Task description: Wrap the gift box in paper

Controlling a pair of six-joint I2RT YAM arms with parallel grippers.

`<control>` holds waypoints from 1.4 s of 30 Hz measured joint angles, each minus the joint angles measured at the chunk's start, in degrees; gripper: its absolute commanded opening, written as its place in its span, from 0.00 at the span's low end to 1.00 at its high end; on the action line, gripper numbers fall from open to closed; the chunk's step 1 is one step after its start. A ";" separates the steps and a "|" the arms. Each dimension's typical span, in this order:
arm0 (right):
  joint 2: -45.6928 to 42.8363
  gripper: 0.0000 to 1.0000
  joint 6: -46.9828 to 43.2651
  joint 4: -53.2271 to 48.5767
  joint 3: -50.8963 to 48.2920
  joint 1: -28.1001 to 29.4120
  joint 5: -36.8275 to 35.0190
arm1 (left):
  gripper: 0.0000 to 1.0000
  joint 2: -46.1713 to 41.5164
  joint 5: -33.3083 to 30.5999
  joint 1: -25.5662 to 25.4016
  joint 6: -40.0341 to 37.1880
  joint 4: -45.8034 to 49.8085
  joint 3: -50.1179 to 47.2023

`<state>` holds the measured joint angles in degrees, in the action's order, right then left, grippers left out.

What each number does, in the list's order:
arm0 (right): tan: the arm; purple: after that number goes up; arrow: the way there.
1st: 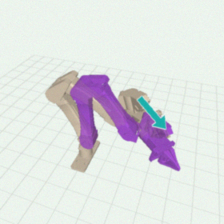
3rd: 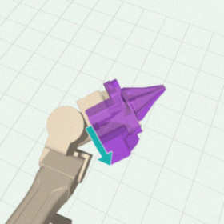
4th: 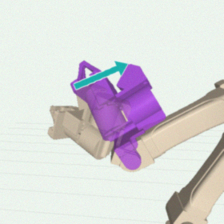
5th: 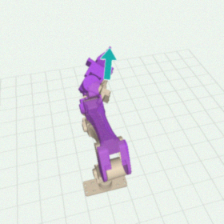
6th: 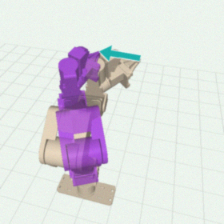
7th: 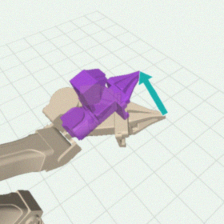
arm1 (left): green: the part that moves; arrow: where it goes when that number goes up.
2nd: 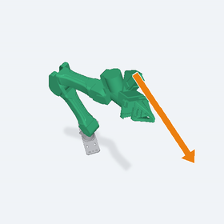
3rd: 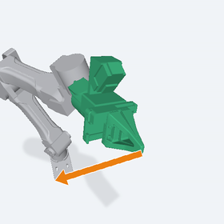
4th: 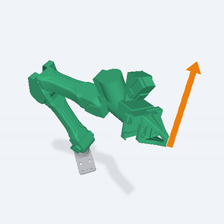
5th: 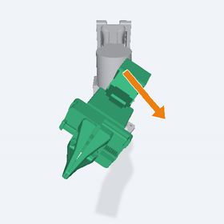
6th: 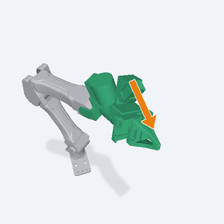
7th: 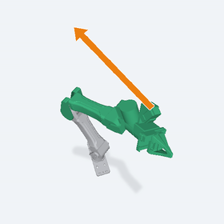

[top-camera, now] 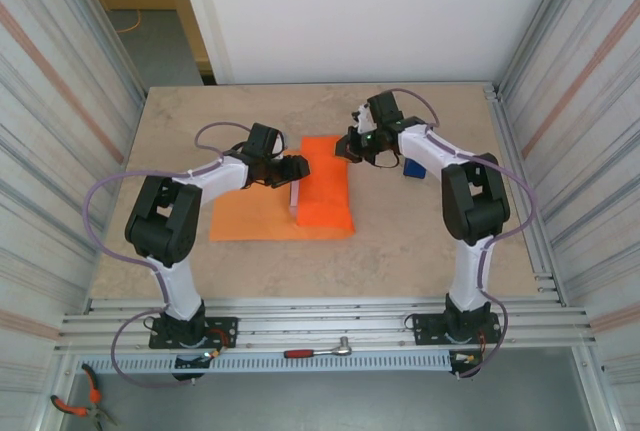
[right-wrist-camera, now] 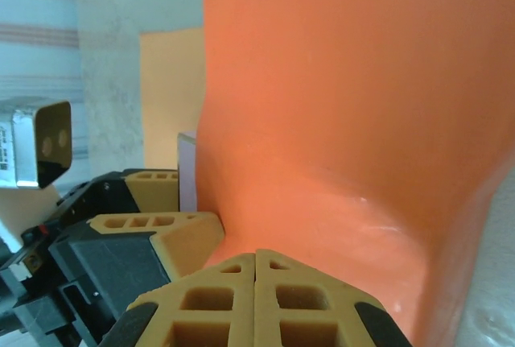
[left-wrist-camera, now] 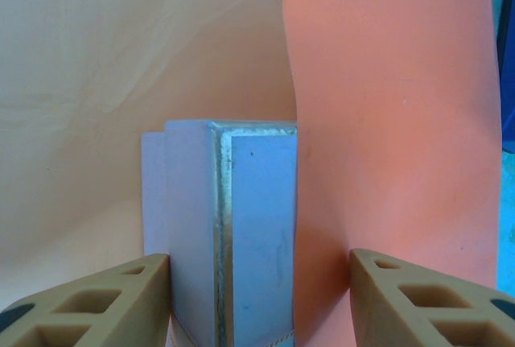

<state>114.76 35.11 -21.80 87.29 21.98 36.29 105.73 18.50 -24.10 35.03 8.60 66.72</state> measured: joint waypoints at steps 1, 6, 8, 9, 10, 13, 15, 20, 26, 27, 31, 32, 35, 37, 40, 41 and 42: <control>0.39 0.00 -0.20 -0.57 0.55 0.33 0.02 | 0.57 0.00 0.00 0.00 0.00 0.00 -0.02; 1.99 0.00 -1.33 -2.16 2.43 1.70 -0.02 | 0.56 0.00 -0.11 -0.02 0.00 0.00 0.00; 2.60 0.00 -1.38 -2.54 2.75 1.92 -0.02 | 0.56 0.00 -0.11 -0.02 0.02 0.02 -0.02; 2.93 0.00 -1.38 -2.69 2.84 1.92 -0.04 | 0.56 0.00 -0.11 -0.02 0.02 0.02 0.00; 3.23 0.00 -1.44 -2.78 2.86 1.92 -0.15 | 0.56 0.00 -0.11 -0.02 0.02 0.02 -0.02; 4.20 0.00 -1.81 -3.28 2.86 1.92 -0.33 | 0.56 0.00 -0.11 -0.02 0.17 0.02 0.00; 4.74 0.00 -2.27 -3.63 2.86 1.92 -0.44 | 0.56 0.00 -0.11 -0.02 0.22 0.02 -0.02; 5.22 0.00 -2.78 -3.82 2.86 1.90 -0.42 | 0.56 0.00 -0.11 -0.02 0.26 -0.15 -0.11; 5.22 0.00 -3.23 -3.87 2.84 1.90 -0.44 | 0.56 -0.15 -0.09 -0.02 0.39 -0.55 -0.37; 5.22 0.00 -3.56 -3.93 2.84 1.90 -0.48 | 0.57 -0.15 -0.11 -0.02 0.39 -0.55 -0.37; 5.22 0.00 -5.20 -4.20 2.84 1.90 -0.85 | 0.61 -0.22 0.31 0.17 0.37 -0.50 -0.35; 5.22 0.00 -5.66 -4.24 2.84 1.90 -0.87 | 0.62 -0.33 0.55 0.42 0.35 -0.33 -0.35; 5.22 0.00 -6.64 -4.39 2.84 1.90 -1.11 | 0.65 -1.70 0.92 1.53 0.39 1.86 -0.68; 5.22 0.00 -7.32 -4.42 2.82 1.90 -1.09 | 0.65 -4.04 0.94 3.08 0.48 2.75 -1.88; 5.22 0.00 -7.54 -4.42 2.82 1.90 -1.09 | 0.68 -9.31 0.83 6.27 1.44 3.43 -5.35; 5.22 0.00 -7.58 -4.42 2.82 1.90 -1.09 | 0.69 -10.97 0.66 7.26 1.86 3.37 -6.67; 5.22 0.00 -7.69 -4.37 2.73 1.90 -1.07 | 0.69 -13.05 0.28 8.50 2.51 3.56 -8.50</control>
<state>119.98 27.42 -26.17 90.02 23.88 35.22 92.68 18.79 -15.59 37.54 12.16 58.22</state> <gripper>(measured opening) 0.062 0.687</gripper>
